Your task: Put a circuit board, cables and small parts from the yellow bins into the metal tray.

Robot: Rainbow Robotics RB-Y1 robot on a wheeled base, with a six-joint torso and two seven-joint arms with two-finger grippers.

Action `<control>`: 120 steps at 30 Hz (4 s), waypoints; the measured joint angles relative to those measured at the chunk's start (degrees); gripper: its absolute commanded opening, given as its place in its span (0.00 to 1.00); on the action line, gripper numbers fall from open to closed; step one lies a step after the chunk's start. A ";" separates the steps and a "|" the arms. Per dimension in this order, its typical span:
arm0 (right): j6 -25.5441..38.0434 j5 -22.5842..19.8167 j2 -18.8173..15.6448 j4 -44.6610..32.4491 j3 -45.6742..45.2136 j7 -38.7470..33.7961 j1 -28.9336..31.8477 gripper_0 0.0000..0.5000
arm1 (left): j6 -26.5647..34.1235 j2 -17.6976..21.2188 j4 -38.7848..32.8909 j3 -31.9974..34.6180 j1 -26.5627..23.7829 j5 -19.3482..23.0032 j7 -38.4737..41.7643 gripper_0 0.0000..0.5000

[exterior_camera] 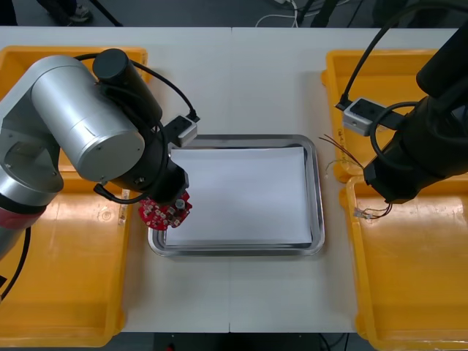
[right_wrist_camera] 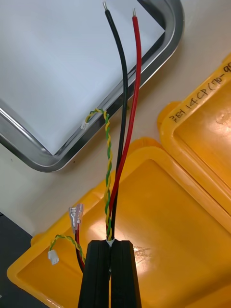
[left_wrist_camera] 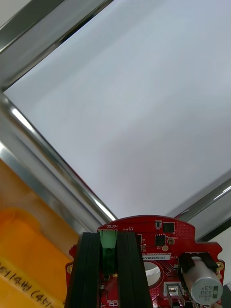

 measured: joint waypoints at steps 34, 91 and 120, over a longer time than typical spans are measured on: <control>2.54 0.97 1.79 0.01 3.19 0.00 -1.65 0.00 | -14.17 -0.74 8.86 -12.68 -1.78 -1.65 0.00 0.00; 2.74 2.37 2.09 0.02 3.19 0.00 -1.65 0.00 | -22.34 2.54 12.98 -16.93 -1.82 -0.04 0.00 1.00; 3.39 4.20 13.71 5.44 4.85 3.29 -4.30 0.00 | -3.29 3.50 3.59 -1.69 -2.47 8.81 0.01 1.00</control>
